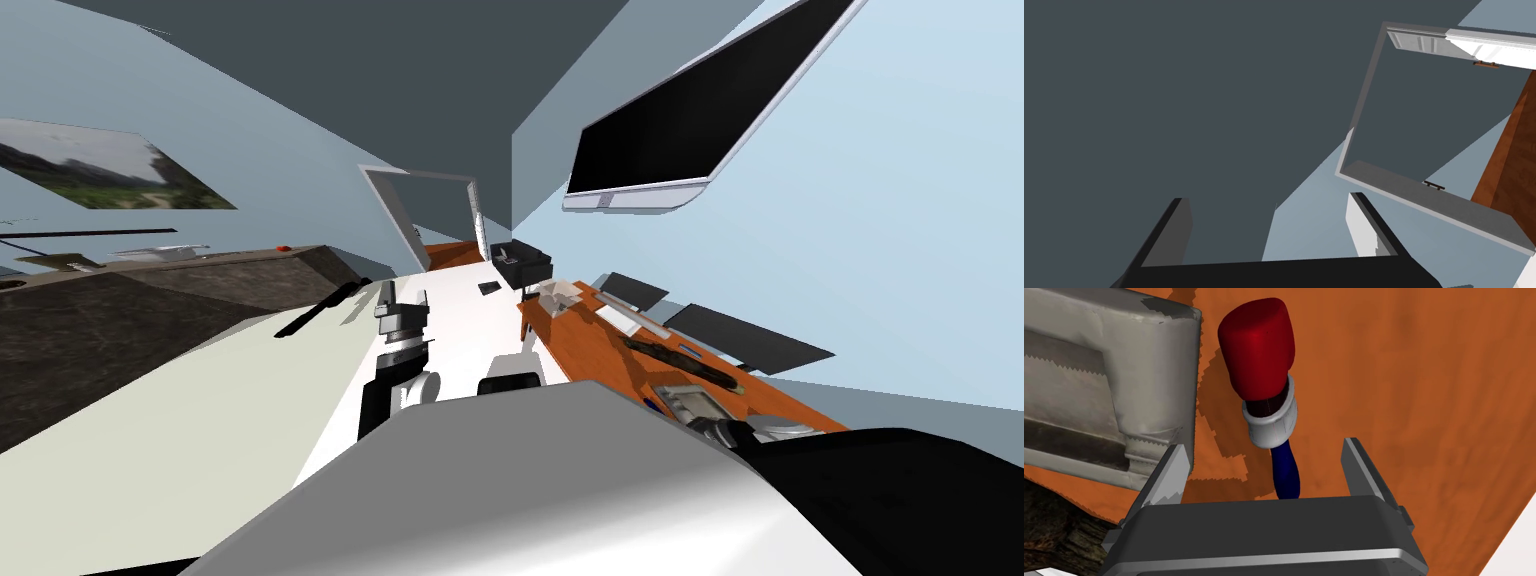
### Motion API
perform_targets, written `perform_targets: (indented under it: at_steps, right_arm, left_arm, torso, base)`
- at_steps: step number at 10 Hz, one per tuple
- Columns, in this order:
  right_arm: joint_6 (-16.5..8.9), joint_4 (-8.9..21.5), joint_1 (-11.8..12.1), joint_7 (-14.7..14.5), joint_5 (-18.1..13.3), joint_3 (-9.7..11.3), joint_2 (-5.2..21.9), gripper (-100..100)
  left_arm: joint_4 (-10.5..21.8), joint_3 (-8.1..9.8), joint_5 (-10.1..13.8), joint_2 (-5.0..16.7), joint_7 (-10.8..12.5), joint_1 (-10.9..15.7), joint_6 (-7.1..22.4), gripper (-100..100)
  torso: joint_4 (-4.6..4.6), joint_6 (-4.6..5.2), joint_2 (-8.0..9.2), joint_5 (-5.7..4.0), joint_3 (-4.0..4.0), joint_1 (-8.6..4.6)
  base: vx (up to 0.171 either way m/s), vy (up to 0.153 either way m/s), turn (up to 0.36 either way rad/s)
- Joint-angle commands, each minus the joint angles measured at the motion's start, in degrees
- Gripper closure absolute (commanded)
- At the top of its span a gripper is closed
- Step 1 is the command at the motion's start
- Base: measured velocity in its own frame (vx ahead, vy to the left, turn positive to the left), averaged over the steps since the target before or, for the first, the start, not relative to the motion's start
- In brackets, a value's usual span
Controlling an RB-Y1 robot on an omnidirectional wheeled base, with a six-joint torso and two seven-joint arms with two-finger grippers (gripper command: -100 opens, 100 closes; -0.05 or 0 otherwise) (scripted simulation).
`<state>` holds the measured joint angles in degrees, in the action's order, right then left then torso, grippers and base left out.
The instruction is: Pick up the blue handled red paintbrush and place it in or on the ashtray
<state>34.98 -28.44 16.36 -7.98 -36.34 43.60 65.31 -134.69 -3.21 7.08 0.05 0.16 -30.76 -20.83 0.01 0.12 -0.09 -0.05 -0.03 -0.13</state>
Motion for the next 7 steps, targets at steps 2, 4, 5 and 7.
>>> perform_targets:
  at_steps: [2, 4, 5, 7]
  right_arm:
    - [-0.9, -0.7, 4.1, -3.3, 0.3, -4.3, -1.9, -100]
    - [-0.9, -0.7, 4.2, -3.3, 0.3, -4.3, -1.9, -100]
    - [-1.4, -1.3, 6.0, -4.5, 0.4, -6.0, -2.6, -100]
    - [-2.3, -2.3, 9.6, -6.9, 0.6, -9.4, -4.1, -100]
  left_arm:
    - [0.0, 0.00, 0.0, 0.0, 0.0, 0.0, 0.0, 0]
    - [0.0, 0.00, 0.0, 0.0, 0.0, 0.0, 0.0, 0]
    - [0.0, 0.00, 0.0, 0.0, 0.0, 0.0, 0.0, 0]
    - [0.0, 0.00, 0.0, 0.0, 0.0, 0.0, 0.0, 0]
  torso:
    - [-0.03, 0.00, -0.13, 0.00, -0.08, -0.03]
    - [-0.04, -0.01, -0.16, 0.00, -0.10, -0.04]
    - [-0.02, -0.01, -0.05, 0.01, -0.04, 0.03]
    - [-0.02, -0.01, -0.09, 0.01, -0.06, 0.00]
  base:
    - [0.078, -0.036, 0.049]
    - [0.038, -0.020, 0.010]
    - [0.024, -0.009, 0.032]
    - [0.063, -0.035, 0.054]
